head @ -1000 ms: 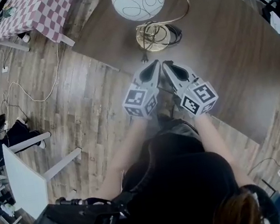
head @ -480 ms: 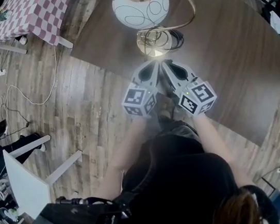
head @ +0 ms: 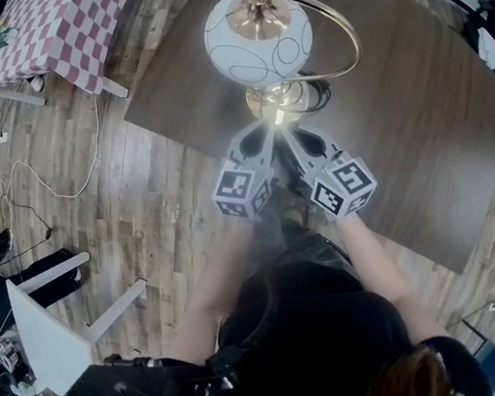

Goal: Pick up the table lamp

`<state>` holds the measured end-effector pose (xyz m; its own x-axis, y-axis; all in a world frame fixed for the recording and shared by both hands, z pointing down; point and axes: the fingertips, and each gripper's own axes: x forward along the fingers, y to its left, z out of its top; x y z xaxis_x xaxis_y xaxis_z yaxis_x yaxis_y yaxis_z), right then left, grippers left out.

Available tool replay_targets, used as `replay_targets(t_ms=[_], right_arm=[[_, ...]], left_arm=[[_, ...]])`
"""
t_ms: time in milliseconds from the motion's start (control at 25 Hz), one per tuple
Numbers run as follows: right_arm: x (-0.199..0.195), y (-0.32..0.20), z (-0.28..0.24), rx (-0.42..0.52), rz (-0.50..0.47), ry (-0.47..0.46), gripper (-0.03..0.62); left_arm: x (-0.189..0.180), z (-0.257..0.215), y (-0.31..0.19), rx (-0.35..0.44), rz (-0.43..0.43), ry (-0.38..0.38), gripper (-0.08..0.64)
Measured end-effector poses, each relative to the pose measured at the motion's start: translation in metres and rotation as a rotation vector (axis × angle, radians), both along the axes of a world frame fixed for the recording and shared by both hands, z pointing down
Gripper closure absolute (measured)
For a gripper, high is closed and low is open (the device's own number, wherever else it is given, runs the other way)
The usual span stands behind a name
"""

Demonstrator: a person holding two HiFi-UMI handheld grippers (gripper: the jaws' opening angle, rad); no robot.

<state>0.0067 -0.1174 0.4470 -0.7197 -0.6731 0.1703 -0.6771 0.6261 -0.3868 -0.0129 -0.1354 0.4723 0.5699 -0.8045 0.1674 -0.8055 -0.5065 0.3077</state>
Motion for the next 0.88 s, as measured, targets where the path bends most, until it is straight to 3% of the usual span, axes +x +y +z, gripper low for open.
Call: replay_targets(t_ms=[560,760,880], right_arm=[[-0.021,-0.019,0.014,-0.024,-0.044,0.002,0.588],[-0.022,-0.019,0.018,-0.035,-0.039,-0.004,0.588],[-0.021,-0.018,0.022,-0.046,-0.034,-0.010,0.588]], left_arm=[[-0.033,0.014,-0.036,0.007,-0.060,-0.043,0.558],[-0.040,0.020,-0.050,0.005,-0.078,-0.050,0.535],[-0.040,0.021,-0.060,0.019,-0.072,-0.077,0.480]])
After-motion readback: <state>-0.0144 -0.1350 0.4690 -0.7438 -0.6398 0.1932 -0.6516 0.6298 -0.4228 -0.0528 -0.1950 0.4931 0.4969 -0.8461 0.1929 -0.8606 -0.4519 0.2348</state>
